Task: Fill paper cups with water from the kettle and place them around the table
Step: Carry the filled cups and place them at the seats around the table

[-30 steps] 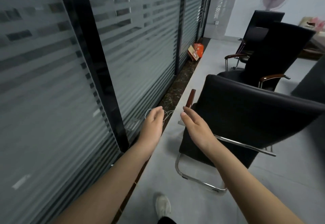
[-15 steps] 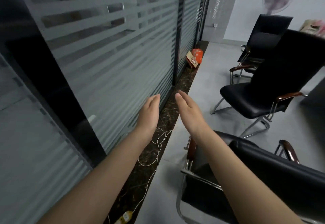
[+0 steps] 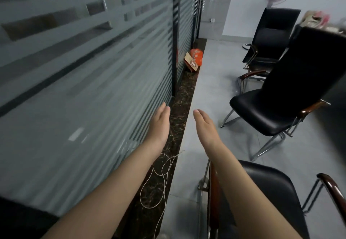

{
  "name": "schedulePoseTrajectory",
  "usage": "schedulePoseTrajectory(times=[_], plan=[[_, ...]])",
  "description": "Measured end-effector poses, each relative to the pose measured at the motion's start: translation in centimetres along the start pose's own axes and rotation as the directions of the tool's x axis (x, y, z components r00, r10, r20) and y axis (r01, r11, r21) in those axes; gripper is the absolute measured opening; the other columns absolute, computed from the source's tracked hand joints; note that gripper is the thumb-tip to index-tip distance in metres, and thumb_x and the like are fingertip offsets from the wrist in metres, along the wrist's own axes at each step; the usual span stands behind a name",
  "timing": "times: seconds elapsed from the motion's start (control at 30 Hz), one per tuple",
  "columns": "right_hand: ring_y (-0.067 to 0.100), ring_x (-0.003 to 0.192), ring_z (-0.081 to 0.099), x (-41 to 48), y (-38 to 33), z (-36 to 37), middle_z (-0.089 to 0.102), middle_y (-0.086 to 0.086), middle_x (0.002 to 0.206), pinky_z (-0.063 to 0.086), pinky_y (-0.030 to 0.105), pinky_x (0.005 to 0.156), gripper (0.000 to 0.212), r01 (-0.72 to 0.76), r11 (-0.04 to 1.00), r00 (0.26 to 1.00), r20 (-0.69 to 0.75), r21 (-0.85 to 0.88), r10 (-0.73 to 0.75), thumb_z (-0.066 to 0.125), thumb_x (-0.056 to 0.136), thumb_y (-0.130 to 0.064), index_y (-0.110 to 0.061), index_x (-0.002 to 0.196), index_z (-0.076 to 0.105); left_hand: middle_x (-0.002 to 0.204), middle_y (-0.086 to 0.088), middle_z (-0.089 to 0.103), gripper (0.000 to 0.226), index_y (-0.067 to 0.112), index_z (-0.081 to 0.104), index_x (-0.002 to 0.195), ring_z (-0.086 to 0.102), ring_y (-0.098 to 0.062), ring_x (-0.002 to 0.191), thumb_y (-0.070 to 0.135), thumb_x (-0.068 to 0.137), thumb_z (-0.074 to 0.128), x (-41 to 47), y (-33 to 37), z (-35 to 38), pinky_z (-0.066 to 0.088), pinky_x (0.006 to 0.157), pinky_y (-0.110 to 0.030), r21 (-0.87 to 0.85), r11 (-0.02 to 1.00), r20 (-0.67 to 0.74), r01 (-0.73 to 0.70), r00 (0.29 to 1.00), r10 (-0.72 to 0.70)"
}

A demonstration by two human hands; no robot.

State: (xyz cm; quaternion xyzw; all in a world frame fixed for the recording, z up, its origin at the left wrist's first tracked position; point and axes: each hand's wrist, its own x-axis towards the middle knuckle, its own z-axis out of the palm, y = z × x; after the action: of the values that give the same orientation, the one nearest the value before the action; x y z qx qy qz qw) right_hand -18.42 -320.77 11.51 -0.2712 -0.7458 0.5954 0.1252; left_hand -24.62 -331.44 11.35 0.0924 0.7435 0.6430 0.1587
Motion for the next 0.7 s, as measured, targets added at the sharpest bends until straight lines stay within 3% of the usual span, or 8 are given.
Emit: schedulePoseTrajectory(times=[0.1, 0.17, 0.27, 0.43, 0.7], plan=[[0.016, 0.141, 0.029, 5.2, -0.6, -0.3, 0.034, 0.001, 0.153, 0.023, 0.03, 0.112, 0.051, -0.003, 1.0, 1.0, -0.025, -0.001, 0.003, 0.034, 0.102, -0.038, -0.014, 0.148, 0.032, 0.151, 0.002, 0.037, 0.046, 0.026, 0.032, 0.146, 0.033, -0.012, 0.138, 0.037, 0.101, 0.031, 5.4, 0.8, 0.2, 0.023, 0.116, -0.039, 0.021, 1.0, 0.038, -0.013, 0.999, 0.013], [0.014, 0.141, 0.03, 8.1, -0.7, -0.6, 0.035, -0.001, 0.153, 0.024, 0.027, 0.109, 0.051, -0.008, 1.0, 0.999, -0.053, 0.028, 0.01, 0.034, 0.102, -0.038, -0.017, 0.148, 0.032, 0.151, 0.004, 0.035, 0.046, 0.027, 0.032, 0.146, 0.033, -0.011, 0.138, 0.037, 0.101, 0.032, 8.4, 1.3, 0.7, 0.022, 0.115, -0.032, 0.056, 0.998, 0.059, -0.026, 0.998, 0.023], [0.012, 0.141, 0.029, 11.3, -0.4, -0.9, 0.034, -0.003, 0.153, 0.023, 0.022, 0.103, 0.05, -0.027, 0.997, 0.998, -0.053, 0.069, 0.03, 0.035, 0.102, -0.039, -0.019, 0.148, 0.032, 0.153, 0.005, 0.031, 0.047, 0.028, 0.028, 0.148, 0.03, -0.012, 0.139, 0.036, 0.102, 0.032, 11.8, 1.7, 1.8, 0.02, 0.1, -0.021, 0.124, 0.992, 0.108, -0.035, 0.994, 0.022], [0.014, 0.141, 0.028, 17.4, 0.3, -1.5, 0.031, -0.003, 0.155, 0.024, 0.025, 0.104, 0.051, -0.074, 0.994, 0.994, -0.075, 0.085, 0.081, 0.036, 0.102, -0.04, -0.023, 0.149, 0.029, 0.152, 0.003, 0.033, 0.049, 0.03, 0.022, 0.149, 0.03, -0.013, 0.139, 0.039, 0.102, 0.029, 17.5, 1.6, 4.2, 0.02, 0.097, -0.021, 0.19, 0.982, 0.213, -0.016, 0.977, -0.025], [0.015, 0.143, 0.025, 33.1, 1.1, -3.8, 0.026, -0.003, 0.157, 0.023, 0.029, 0.11, 0.054, -0.134, 0.987, 0.983, -0.116, 0.088, 0.143, 0.036, 0.101, -0.042, -0.024, 0.15, 0.024, 0.153, 0.005, 0.031, 0.049, 0.032, 0.023, 0.149, 0.029, -0.014, 0.139, 0.042, 0.102, 0.029, 33.5, 2.5, 10.3, 0.022, 0.103, -0.027, 0.196, 0.981, 0.243, 0.001, 0.969, -0.05]])
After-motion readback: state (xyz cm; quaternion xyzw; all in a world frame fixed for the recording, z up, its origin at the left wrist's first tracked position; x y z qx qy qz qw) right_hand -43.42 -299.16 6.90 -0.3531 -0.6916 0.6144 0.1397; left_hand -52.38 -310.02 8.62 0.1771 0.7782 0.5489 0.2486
